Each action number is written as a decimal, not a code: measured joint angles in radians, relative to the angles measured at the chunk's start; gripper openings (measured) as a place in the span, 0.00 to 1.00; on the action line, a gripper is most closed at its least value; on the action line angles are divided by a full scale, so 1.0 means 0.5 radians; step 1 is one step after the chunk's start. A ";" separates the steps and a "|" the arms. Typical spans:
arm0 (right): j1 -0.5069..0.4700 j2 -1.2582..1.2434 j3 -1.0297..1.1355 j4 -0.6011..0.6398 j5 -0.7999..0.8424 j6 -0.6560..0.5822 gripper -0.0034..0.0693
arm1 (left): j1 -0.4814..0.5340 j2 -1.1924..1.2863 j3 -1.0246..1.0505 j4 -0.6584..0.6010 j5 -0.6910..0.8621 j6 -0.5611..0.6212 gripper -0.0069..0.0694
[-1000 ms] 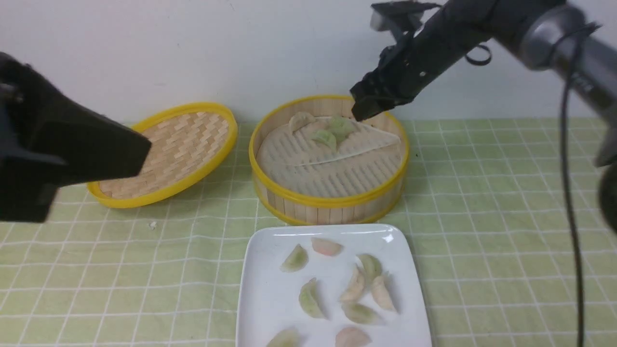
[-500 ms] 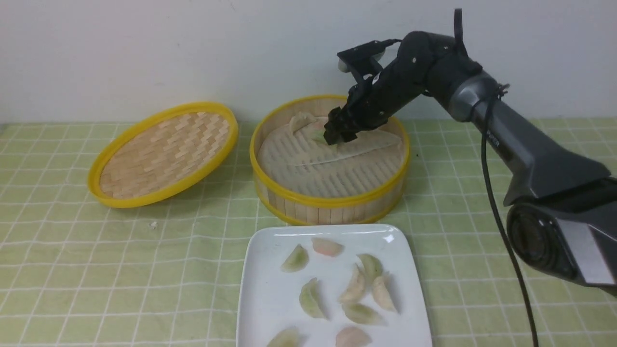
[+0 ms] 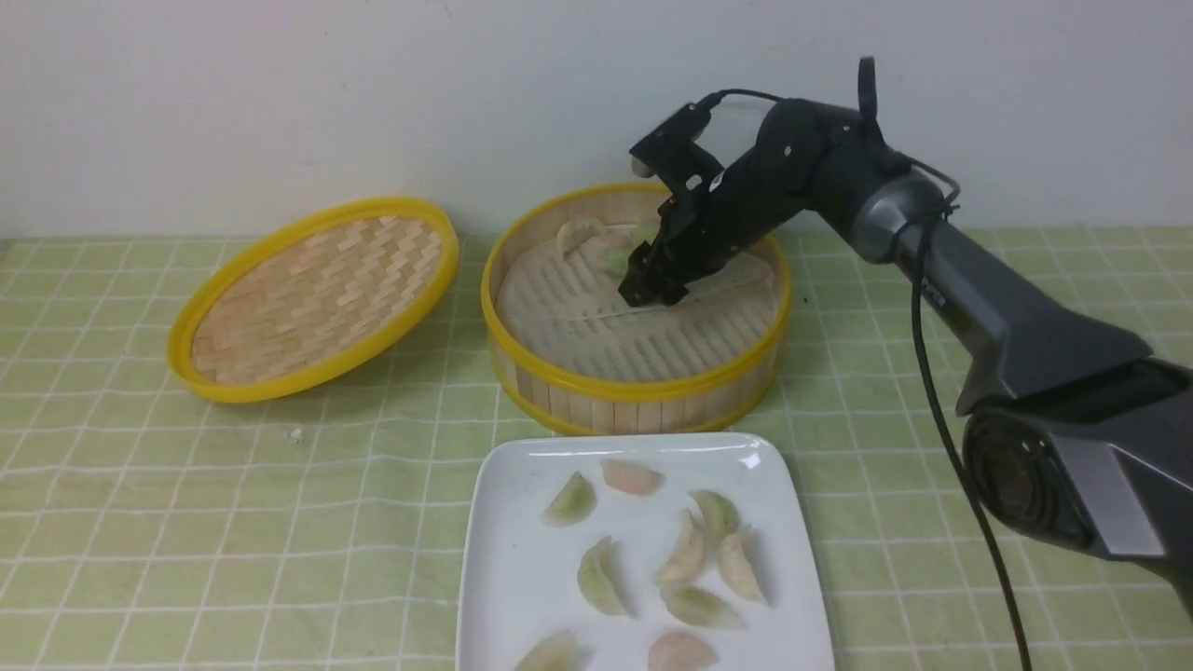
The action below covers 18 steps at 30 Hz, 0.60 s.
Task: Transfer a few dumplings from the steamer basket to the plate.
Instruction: Use the right arm to grab a dumpling from inside the steamer
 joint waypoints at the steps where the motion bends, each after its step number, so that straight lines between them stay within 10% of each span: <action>1: 0.000 0.000 0.000 0.004 0.000 -0.005 0.60 | 0.000 0.000 0.000 0.000 0.000 0.000 0.08; 6: 0.002 0.002 -0.010 0.015 0.043 0.000 0.32 | 0.000 0.000 0.000 0.000 0.000 -0.002 0.08; 18: 0.000 -0.192 -0.007 -0.144 0.328 0.193 0.32 | 0.000 0.000 0.000 -0.002 0.002 -0.002 0.08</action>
